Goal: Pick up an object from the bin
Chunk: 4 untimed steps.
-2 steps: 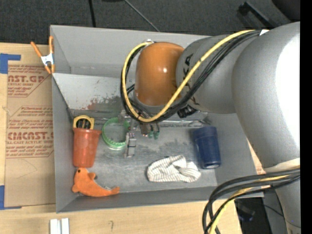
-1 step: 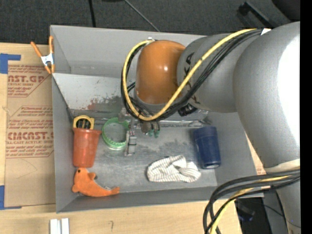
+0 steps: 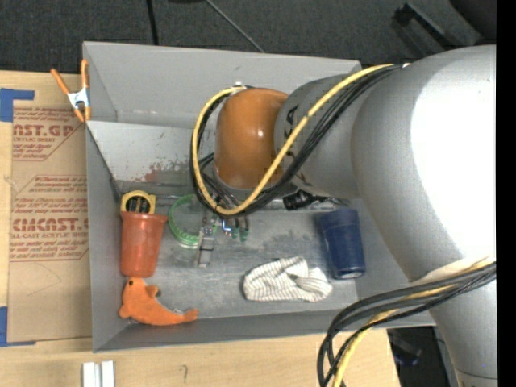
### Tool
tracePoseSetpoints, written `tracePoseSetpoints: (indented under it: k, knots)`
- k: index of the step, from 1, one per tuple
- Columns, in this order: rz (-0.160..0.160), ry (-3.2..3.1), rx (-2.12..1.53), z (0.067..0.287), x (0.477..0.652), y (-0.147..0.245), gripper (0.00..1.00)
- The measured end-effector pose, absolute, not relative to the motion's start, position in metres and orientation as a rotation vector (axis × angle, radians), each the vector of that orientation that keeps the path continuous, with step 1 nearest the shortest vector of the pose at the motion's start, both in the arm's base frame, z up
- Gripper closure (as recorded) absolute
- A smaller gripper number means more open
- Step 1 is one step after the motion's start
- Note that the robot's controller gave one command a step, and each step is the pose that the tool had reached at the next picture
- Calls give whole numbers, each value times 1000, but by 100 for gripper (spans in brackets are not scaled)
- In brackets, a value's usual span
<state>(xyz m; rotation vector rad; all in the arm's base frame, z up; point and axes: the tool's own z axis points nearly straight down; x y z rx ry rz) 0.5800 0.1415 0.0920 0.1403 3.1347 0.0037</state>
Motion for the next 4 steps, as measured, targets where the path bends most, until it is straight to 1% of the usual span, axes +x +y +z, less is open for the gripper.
tracePoseSetpoints:
  k: [1,2,3,4]
  knots:
    - [2,3134,235,69,591,140,0]
    - [3,3127,290,70,573,144,0]
    - [2,3132,240,69,588,142,0]
    - [5,3126,288,70,573,145,100]
